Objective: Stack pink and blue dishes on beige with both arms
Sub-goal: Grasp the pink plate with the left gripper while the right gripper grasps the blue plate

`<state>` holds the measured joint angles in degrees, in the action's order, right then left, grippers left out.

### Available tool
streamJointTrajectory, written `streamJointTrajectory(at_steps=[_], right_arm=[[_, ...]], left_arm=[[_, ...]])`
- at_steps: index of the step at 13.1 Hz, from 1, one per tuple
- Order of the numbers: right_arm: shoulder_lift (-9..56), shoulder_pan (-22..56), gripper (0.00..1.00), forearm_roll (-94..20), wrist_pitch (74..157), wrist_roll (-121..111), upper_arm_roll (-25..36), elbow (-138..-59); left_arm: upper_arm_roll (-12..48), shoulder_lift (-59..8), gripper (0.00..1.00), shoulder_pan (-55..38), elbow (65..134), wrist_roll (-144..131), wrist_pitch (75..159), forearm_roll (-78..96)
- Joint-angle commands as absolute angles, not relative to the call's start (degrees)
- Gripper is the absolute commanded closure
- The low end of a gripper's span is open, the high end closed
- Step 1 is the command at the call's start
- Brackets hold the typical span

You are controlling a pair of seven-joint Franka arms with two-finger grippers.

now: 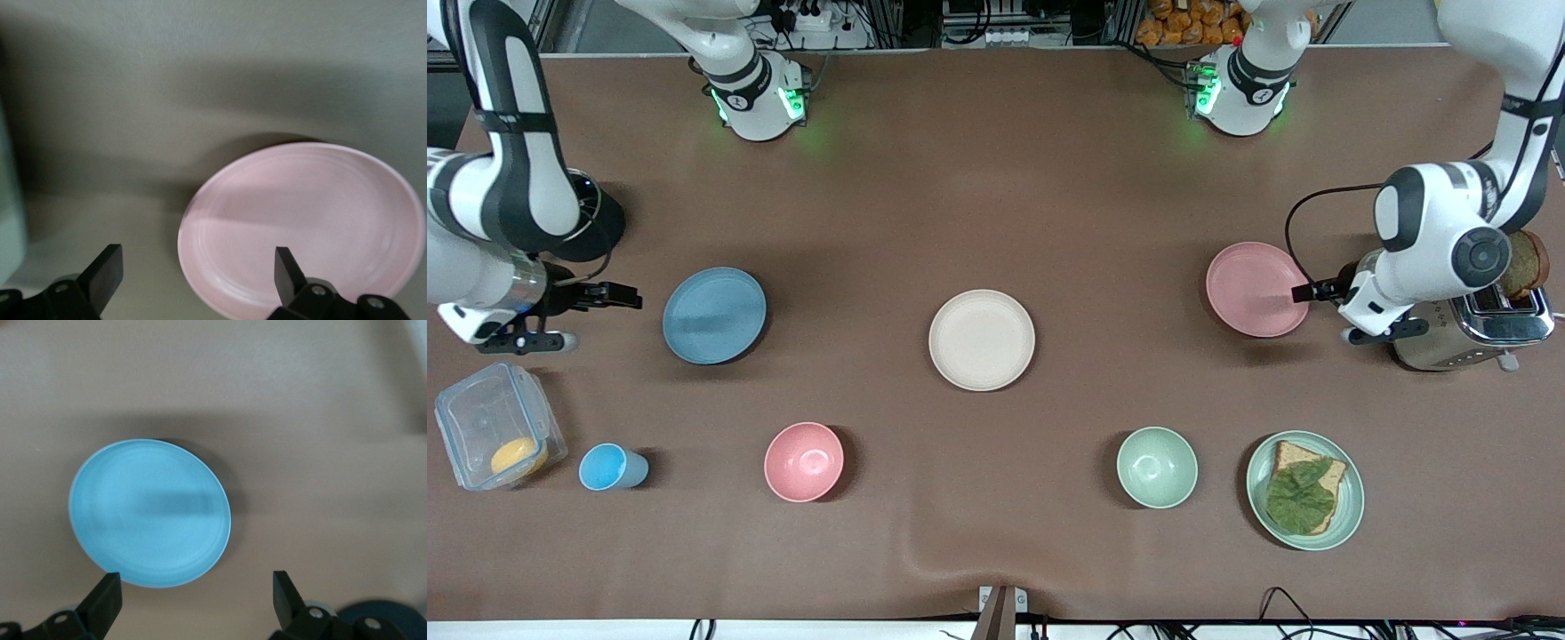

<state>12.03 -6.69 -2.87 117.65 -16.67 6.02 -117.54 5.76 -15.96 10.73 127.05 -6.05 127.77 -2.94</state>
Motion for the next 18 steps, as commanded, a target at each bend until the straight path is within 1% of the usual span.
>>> streamJointTrajectory(at_steps=[1,2,4,6,7,11,12,13,14,15,16,17,18], right_arm=[[16.1,-10.6,0.0,-7.6,122.3,-25.4,5.4,-119.9],[17.6,-11.0,0.0,-9.3,123.7,-27.0,5.4,-119.9],[20.4,-11.7,0.0,-10.5,125.8,-28.5,5.4,-119.9],[22.1,-11.8,0.0,-11.1,126.4,-28.5,5.4,-119.6],[22.9,-11.6,0.0,-12.0,126.7,-28.6,5.4,-119.4],[25.7,-11.4,0.0,-12.8,128.5,-28.5,5.3,-119.0],[26.5,-11.4,0.0,-12.8,128.5,-28.5,5.3,-118.5],[27.2,-11.4,0.0,-12.8,128.5,-28.6,5.2,-118.3],[27.4,-11.3,0.0,-12.8,128.5,-28.6,5.2,-118.2],[27.6,-11.1,0.06,-12.8,128.5,-28.6,5.1,-118.2],[27.9,-10.8,0.17,-12.8,128.5,-28.5,5.1,-118.2],[28.3,-10.8,0.32,-12.8,128.3,-28.5,5.0,-118.0],[29.0,-11.1,0.51,-12.8,128.3,-28.9,4.7,-117.9]], left_arm=[[6.5,-18.6,0.03,12.8,127.5,-5.6,130.5,-4.0],[6.5,-19.1,0.04,12.8,127.6,-5.6,131.0,-4.0],[6.5,-19.9,0.12,12.9,127.7,-5.6,131.5,-4.0],[6.5,-19.9,0.23,13.1,127.8,-5.3,131.5,-4.0],[6.5,-20.0,0.27,14.1,127.7,-4.8,131.5,-4.0],[6.6,-21.0,0.29,15.3,127.5,-3.2,131.5,-3.6],[6.6,-21.4,0.37,15.4,127.5,-3.2,131.6,-3.3],[6.6,-21.4,0.42,15.6,127.4,-3.2,131.6,-3.3],[6.7,-21.4,0.49,15.6,127.4,-3.2,131.6,-3.3],[6.7,-21.5,0.56,15.7,127.3,-3.2,131.6,-3.3],[6.7,-21.6,0.64,15.7,127.2,-3.2,131.6,-3.2],[6.8,-21.8,0.77,15.6,127.1,-3.2,131.6,-2.5],[6.9,-21.7,0.93,15.6,127.1,-3.2,131.6,-1.8]])
